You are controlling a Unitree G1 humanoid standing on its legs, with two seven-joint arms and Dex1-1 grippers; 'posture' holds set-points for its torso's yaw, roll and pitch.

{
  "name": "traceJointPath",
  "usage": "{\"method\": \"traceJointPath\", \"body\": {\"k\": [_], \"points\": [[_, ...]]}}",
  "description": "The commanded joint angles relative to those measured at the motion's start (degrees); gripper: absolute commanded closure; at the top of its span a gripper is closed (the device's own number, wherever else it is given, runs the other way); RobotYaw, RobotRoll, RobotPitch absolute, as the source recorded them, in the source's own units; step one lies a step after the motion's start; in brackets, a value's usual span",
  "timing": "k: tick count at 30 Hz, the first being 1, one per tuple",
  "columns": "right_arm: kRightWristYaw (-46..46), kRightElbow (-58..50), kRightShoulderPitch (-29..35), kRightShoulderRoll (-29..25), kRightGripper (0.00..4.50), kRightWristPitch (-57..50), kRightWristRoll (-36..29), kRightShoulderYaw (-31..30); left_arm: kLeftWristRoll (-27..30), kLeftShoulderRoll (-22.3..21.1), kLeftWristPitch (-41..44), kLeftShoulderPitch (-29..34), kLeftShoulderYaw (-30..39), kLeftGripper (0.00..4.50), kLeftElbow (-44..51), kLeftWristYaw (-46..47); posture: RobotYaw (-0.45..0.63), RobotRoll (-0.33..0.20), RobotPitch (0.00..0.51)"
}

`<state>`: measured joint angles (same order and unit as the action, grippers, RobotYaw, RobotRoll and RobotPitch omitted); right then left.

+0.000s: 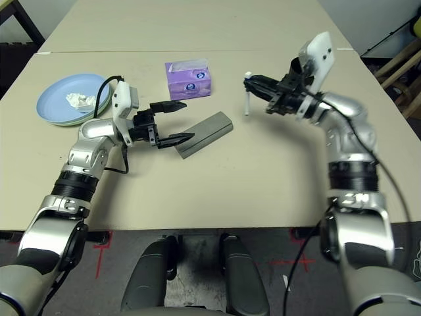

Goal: Organize and tidy the items on the table.

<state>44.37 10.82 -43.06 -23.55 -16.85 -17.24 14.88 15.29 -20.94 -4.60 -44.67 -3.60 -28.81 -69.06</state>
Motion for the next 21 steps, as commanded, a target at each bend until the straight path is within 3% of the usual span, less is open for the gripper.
{"method": "traceJointPath", "body": {"k": [1,12,21], "points": [[-6.5,-0.3,-1.1,0.1,4.10,3.4,-0.8,2.9,-1.0,-0.3,-0.6,-0.6,-0.5,0.00,-1.6,-0.2,0.07,0.000,0.192],[-25.5,9.5,-6.0,-2.2,4.10,11.8,3.0,6.7,-1.0,-1.0,-1.2,-0.8,-0.2,0.00,-2.3,-0.2,0.08,0.000,0.187],[-32.8,12.6,-5.3,-2.5,4.10,8.4,5.1,5.0,-1.0,-1.2,-1.1,-0.8,-0.2,0.00,-2.2,-0.2,0.07,0.000,0.185]]}}
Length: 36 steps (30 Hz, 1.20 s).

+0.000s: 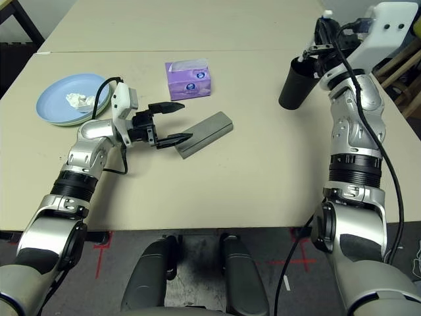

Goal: Organize and tidy the items on the table.

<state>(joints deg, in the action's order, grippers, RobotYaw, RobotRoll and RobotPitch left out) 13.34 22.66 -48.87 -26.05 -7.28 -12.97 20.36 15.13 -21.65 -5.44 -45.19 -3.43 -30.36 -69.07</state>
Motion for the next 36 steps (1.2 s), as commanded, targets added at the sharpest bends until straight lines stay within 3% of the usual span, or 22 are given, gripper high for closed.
{"method": "traceJointPath", "body": {"k": [1,11,22,31,36], "points": [[-2.3,0.9,0.5,0.0,4.10,-1.6,1.0,-0.8,-0.8,-0.5,-0.2,-0.3,-0.4,0.00,-0.6,-0.2,0.07,0.000,0.185],[-4.5,1.1,0.8,-0.3,4.10,-5.9,1.2,-1.7,-1.0,-0.8,-0.1,-0.5,-0.4,0.00,-0.7,-0.1,0.08,0.000,0.186],[-5.3,1.2,-0.1,-0.8,0.02,-5.6,0.4,-0.5,-0.9,-1.1,0.0,-0.8,-0.3,0.00,-0.7,-0.1,0.08,0.000,0.186],[-4.0,0.6,0.0,-0.9,0.02,-4.4,-0.6,-0.5,-1.2,-1.1,-0.3,-1.0,-0.2,0.00,-0.8,0.8,0.08,0.000,0.185],[8.5,-1.0,-0.1,0.0,0.02,1.1,-6.8,-1.2,-0.6,-1.4,1.2,-1.5,0.5,0.00,-0.1,2.1,0.10,0.000,0.184]]}}
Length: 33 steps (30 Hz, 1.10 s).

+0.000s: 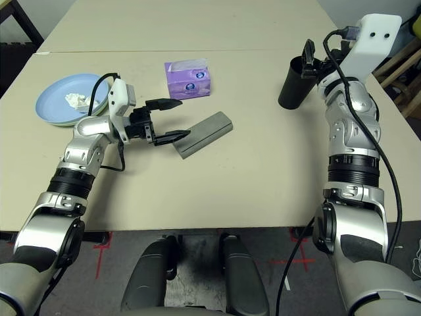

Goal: Organize and tidy the items on the table.

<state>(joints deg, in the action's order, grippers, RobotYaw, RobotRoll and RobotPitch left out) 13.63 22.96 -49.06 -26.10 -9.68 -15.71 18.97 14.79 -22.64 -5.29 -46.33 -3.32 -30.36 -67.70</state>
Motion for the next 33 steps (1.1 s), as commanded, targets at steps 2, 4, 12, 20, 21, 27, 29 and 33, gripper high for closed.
{"method": "traceJointPath", "body": {"k": [2,4,12,20,21,27,29,33], "points": [[16.4,-3.3,1.5,-0.2,0.02,2.3,-8.3,-0.6,0.0,-0.9,1.9,-0.2,1.1,0.00,0.4,1.7,0.10,0.000,0.187],[24.2,-4.2,3.9,-2.0,0.02,1.9,-9.3,-2.7,0.2,-1.4,2.2,0.3,2.1,0.00,0.9,3.2,0.11,0.000,0.189],[24.5,-4.2,9.6,-1.3,0.02,5.3,-6.9,-3.0,-1.5,-1.0,1.3,3.7,7.3,0.00,4.0,17.5,0.13,0.000,0.189],[7.0,-12.9,20.9,7.9,0.02,9.7,-3.3,-0.7,-4.9,0.7,-1.6,9.6,14.8,0.00,8.6,41.3,0.14,0.000,0.187],[5.8,-13.8,22.0,8.3,0.02,9.3,-3.1,-0.8,-5.0,0.9,-1.7,10.4,15.6,0.00,9.4,43.4,0.14,0.000,0.187],[-0.2,-14.3,24.9,8.9,0.02,9.3,-0.4,-1.2,-7.5,1.1,-2.4,16.8,20.2,0.00,15.1,56.1,0.14,0.000,0.186],[-2.7,-12.8,24.4,9.2,0.02,10.9,0.7,-0.5,-7.3,1.6,-2.2,19.0,21.6,0.00,16.8,59.0,0.14,0.000,0.185],[-5.9,-9.4,24.2,9.1,0.02,13.1,0.0,2.3,-5.6,1.2,-2.5,24.1,23.0,0.00,19.1,58.5,0.14,0.000,0.187]]}}
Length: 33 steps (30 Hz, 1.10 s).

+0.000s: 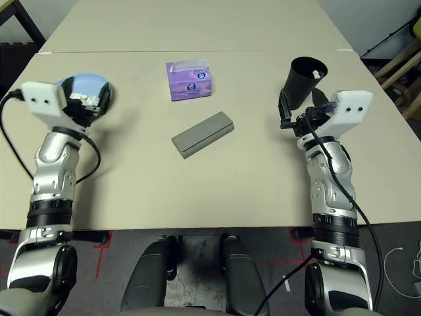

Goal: Organize and tidy the items on the table.

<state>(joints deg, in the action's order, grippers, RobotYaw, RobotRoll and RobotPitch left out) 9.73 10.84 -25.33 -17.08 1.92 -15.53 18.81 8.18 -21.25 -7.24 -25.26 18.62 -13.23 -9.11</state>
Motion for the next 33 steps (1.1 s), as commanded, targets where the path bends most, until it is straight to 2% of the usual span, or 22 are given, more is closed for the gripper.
{"method": "traceJointPath", "body": {"k": [1,7,12,17,23,33], "points": [[-2.3,3.0,0.6,0.0,0.02,1.6,-0.4,2.7,1.4,-0.3,-0.5,3.8,1.3,0.00,2.3,-0.4,0.15,0.000,0.188],[-2.4,5.6,0.4,-0.6,0.02,1.9,0.3,2.3,1.0,-2.2,0.3,7.3,2.3,0.00,2.8,-0.4,0.16,0.000,0.193],[0.4,6.7,1.3,-1.0,0.02,3.4,-0.4,2.2,5.4,-1.5,0.1,7.9,3.0,0.00,5.5,-2.6,0.17,0.000,0.191],[1.4,7.5,1.9,-2.0,0.02,4.7,0.0,2.6,6.8,-3.4,1.2,7.5,3.6,0.00,4.8,-4.6,0.17,0.000,0.189],[1.5,6.3,2.8,-1.8,0.02,4.6,-0.9,2.7,8.5,-3.6,2.9,8.4,3.4,0.00,5.4,-5.9,0.17,0.000,0.187],[-1.2,5.3,2.8,-1.1,0.02,4.4,-0.6,2.8,7.1,-2.8,1.4,7.6,3.2,0.00,3.4,-4.4,0.16,0.000,0.172]]}}
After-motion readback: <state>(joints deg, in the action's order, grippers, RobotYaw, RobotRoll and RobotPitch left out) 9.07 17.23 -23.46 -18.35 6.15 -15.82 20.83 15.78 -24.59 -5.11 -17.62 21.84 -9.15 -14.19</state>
